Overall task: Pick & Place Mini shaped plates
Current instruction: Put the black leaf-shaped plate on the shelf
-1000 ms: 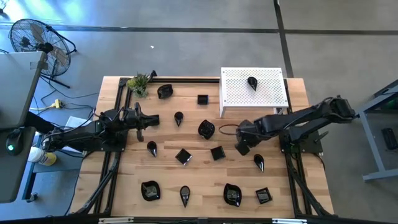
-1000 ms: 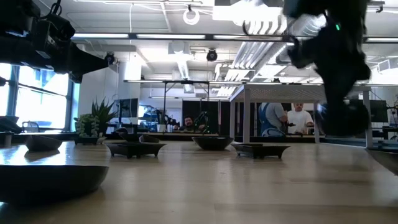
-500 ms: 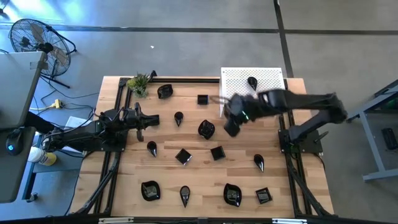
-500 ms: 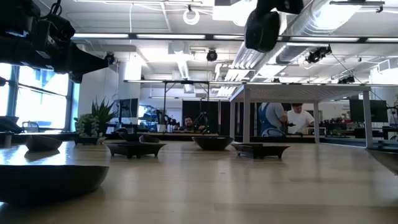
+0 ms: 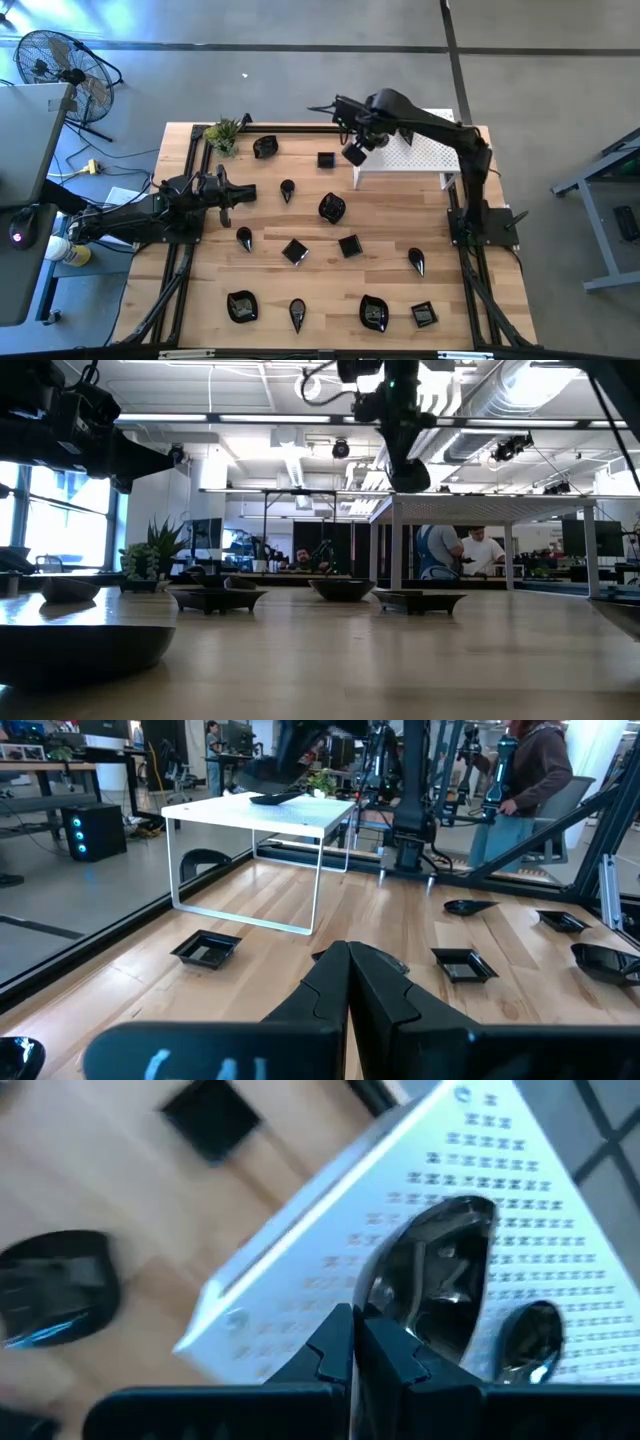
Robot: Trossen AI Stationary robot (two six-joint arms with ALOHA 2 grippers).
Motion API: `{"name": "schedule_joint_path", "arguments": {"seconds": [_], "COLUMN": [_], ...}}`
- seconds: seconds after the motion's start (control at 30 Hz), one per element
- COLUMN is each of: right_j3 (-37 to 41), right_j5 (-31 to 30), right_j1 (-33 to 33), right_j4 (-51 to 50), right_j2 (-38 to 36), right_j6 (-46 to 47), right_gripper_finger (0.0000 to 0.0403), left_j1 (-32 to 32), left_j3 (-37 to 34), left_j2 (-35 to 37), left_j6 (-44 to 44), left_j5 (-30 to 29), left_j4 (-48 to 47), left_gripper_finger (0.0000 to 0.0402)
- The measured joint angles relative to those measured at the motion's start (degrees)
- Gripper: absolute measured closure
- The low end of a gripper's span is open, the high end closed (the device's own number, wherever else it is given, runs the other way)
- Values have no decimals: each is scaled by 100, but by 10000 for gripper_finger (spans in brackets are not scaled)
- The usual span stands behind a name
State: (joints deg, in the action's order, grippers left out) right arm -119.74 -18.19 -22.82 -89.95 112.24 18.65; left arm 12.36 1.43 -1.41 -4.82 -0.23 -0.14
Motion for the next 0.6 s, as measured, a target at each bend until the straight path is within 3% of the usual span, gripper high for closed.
{"name": "schedule_joint_path", "arguments": {"seconds": [0.37,0.6], "right_j3": [-9,219], "right_j5": [-856,-1076], "right_j1": [-65,21], "right_j4": [-7,14], "right_j2": [208,208], "right_j6": [-717,-923], "right_gripper_finger": [396,396], "left_j1": [0,0], "left_j3": [0,0], "left_j2": [0,0], "left_j6": [0,2], "left_j5": [0,0], "left_j4": [0,0], "left_gripper_finger": [401,401]}}
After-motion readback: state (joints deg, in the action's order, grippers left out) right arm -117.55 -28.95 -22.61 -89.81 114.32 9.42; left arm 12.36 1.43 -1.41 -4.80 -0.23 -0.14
